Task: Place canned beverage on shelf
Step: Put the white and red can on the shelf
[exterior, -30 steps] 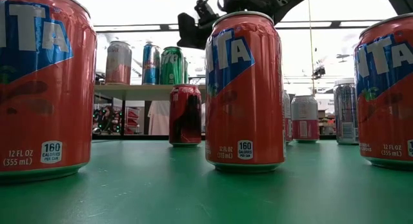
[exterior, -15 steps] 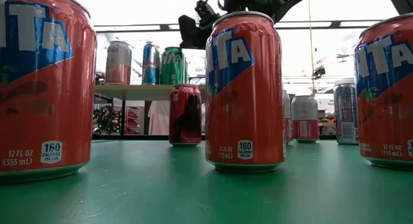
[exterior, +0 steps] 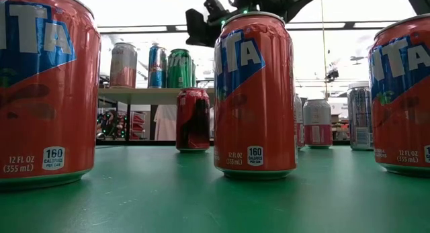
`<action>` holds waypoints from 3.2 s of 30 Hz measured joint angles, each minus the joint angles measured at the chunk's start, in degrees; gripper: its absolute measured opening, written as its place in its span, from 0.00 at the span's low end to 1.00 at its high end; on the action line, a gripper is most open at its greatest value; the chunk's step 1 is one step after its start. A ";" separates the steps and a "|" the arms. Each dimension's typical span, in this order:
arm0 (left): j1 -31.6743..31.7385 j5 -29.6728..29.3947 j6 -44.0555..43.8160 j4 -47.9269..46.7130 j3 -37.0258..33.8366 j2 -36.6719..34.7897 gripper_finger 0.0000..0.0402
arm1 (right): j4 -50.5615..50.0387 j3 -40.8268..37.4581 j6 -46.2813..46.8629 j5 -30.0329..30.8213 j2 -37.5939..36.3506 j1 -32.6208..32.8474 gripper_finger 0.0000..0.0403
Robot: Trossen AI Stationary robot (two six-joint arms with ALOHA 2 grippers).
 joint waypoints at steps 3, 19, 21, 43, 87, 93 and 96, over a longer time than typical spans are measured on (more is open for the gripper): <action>-0.01 0.00 -0.02 -0.01 0.00 0.00 0.81 | -0.62 -0.04 0.01 0.01 0.32 0.00 0.02; -0.02 0.00 -0.02 -0.17 0.00 0.00 0.81 | 4.03 -0.04 -0.62 0.00 0.33 0.09 0.02; -0.02 0.02 -0.02 -0.13 0.00 0.00 0.81 | 4.33 0.00 -0.56 -0.02 0.92 0.09 0.02; 0.00 0.02 -0.04 0.24 -0.02 0.58 0.81 | 0.64 0.02 -0.09 0.63 0.20 0.85 0.02; -0.02 -0.44 -0.04 0.20 -0.02 0.63 0.81 | -9.11 8.61 -5.24 10.58 4.55 3.42 0.02; 0.00 -0.44 -0.28 0.20 0.00 0.63 0.81 | -10.58 8.55 -6.17 10.58 1.75 5.37 0.02; 0.00 -0.42 -1.79 0.22 0.31 0.65 0.81 | -15.93 8.55 -5.97 10.65 -1.20 7.37 0.02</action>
